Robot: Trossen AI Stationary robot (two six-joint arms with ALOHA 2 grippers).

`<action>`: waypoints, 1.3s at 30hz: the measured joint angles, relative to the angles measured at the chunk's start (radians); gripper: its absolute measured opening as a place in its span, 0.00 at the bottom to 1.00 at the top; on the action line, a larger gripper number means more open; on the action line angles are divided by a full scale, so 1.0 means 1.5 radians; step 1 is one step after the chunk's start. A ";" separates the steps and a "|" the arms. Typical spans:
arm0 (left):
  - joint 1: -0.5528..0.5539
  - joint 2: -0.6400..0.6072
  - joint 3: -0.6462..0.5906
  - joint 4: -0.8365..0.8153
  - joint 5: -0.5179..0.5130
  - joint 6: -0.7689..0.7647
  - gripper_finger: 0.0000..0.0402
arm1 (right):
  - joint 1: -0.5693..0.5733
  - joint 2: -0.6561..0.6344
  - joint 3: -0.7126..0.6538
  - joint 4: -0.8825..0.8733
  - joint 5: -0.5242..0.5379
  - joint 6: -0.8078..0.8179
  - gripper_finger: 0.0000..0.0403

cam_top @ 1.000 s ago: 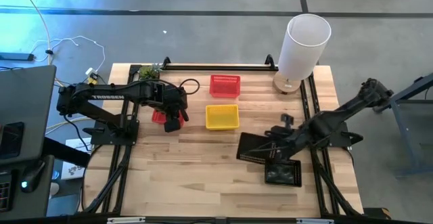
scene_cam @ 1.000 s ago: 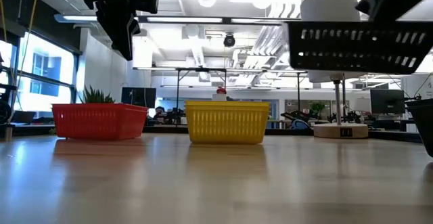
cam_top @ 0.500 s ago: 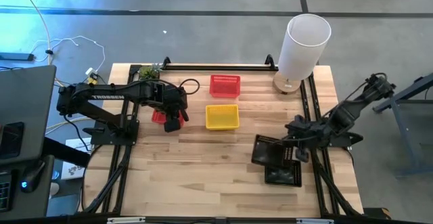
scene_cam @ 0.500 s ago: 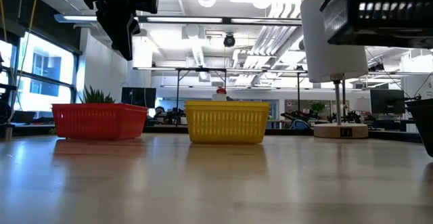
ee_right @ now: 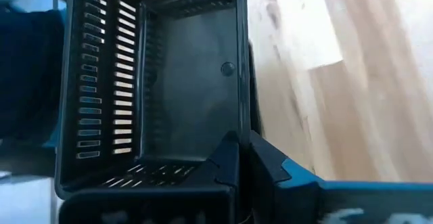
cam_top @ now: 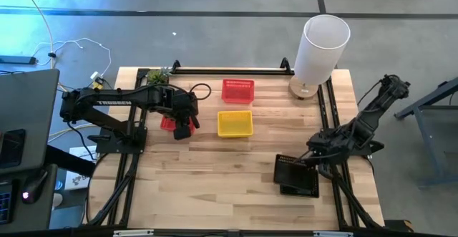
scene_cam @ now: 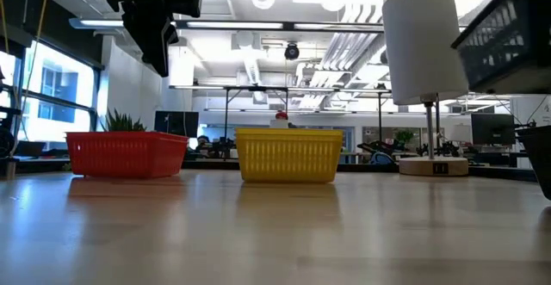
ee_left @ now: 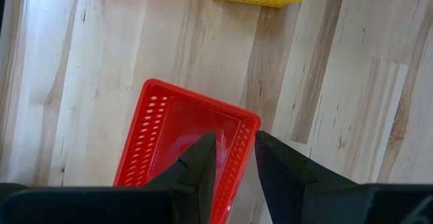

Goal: Stack baskets by color
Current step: Stack the left black bin on the stacked black bin

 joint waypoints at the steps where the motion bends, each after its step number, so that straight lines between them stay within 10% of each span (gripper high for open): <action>1: 0.000 0.000 0.000 0.000 0.000 0.000 0.22 | 0.008 -0.001 -0.002 -0.001 -0.003 0.006 0.00; 39: 0.000 0.000 0.000 0.000 0.008 -0.085 0.22 | 0.127 0.131 -0.002 -0.034 0.003 0.138 0.00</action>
